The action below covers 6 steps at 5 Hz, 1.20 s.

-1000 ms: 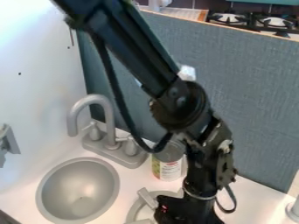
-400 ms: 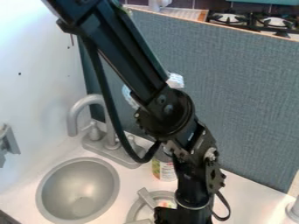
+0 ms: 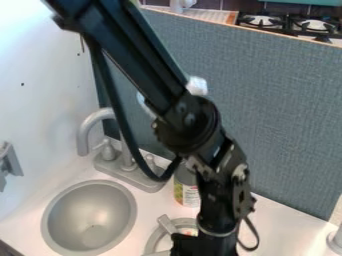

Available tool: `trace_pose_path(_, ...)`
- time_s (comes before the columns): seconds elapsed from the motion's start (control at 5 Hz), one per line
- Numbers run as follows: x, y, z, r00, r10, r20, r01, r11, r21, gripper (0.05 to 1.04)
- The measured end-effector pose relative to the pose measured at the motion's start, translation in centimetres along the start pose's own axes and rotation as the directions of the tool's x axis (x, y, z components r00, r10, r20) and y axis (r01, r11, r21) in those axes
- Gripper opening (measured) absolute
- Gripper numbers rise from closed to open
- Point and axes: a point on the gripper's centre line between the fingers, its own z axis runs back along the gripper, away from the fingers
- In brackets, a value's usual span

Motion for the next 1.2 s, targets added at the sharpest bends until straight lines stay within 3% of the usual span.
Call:
trace_pose_path(0.2,1.3,-0.9,2.5,0.998,-0.003,0.064,0.005,1.0,-0.028,1.007)
trace_pose_path(0.4,1.0,-0.9,6.9,0.991,0.01,0.132,-0.006,1.0,-0.03,1.007)
trace_pose_path(0.6,0.9,1.9,10.3,0.981,0.022,0.194,-0.031,0.998,0.046,1.007)
trace_pose_path(0.8,1.9,6.2,11.0,0.982,0.062,0.178,-0.076,0.994,0.076,1.007)
trace_pose_path(1.2,2.7,14.7,8.6,0.985,0.115,0.129,-0.122,0.991,0.046,1.007)
